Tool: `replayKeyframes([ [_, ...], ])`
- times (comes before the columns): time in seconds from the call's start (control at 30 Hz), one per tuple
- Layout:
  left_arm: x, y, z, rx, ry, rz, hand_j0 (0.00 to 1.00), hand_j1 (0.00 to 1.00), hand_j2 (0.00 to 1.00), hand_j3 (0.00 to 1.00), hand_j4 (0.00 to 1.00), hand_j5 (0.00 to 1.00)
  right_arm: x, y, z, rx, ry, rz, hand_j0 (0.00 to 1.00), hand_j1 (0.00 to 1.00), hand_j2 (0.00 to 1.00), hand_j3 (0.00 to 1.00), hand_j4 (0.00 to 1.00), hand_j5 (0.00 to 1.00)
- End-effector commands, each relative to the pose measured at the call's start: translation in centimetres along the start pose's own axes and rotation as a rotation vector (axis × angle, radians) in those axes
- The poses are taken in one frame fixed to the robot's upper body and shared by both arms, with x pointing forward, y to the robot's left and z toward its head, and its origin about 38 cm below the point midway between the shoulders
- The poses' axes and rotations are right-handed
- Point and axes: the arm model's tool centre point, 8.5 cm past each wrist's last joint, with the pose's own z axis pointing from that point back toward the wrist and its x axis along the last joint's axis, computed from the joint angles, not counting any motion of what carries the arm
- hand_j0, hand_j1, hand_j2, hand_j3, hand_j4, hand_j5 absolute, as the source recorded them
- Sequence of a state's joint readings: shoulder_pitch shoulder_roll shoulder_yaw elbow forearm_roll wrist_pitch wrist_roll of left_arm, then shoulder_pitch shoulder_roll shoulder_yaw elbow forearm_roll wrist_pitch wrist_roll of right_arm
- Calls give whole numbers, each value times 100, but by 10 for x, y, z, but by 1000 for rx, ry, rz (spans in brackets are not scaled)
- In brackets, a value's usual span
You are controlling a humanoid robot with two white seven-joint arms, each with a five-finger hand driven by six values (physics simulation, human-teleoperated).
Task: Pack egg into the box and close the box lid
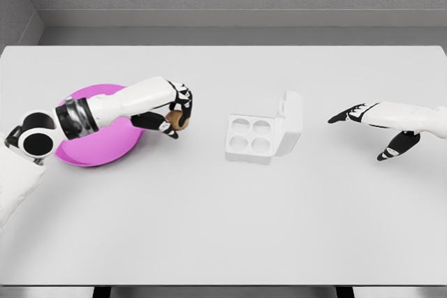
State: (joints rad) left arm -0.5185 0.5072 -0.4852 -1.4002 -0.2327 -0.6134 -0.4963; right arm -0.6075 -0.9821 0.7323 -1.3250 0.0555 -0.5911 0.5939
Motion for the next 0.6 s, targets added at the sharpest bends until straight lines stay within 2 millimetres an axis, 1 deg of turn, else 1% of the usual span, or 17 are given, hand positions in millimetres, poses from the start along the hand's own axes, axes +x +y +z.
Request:
replayKeyframes([
  [0.0,3,0,-5,12,-12,12,12,12,12,12,12,12,0,-1,1,-4,0,-5,100,100,100,100,100,100],
  [0.13,9,-2,-17,27,-39,22,12,12,12,12,12,12,0,-1,0,-6,-2,-4,100,100,100,100,100,100],
  [0.37,12,-2,-23,38,-53,29,12,12,12,12,12,12,1,-1,0,-4,-4,-2,100,100,100,100,100,100],
  [0.57,19,-4,-35,57,-82,46,12,12,12,12,12,12,2,-2,0,-6,-7,-1,100,100,100,100,100,100],
])
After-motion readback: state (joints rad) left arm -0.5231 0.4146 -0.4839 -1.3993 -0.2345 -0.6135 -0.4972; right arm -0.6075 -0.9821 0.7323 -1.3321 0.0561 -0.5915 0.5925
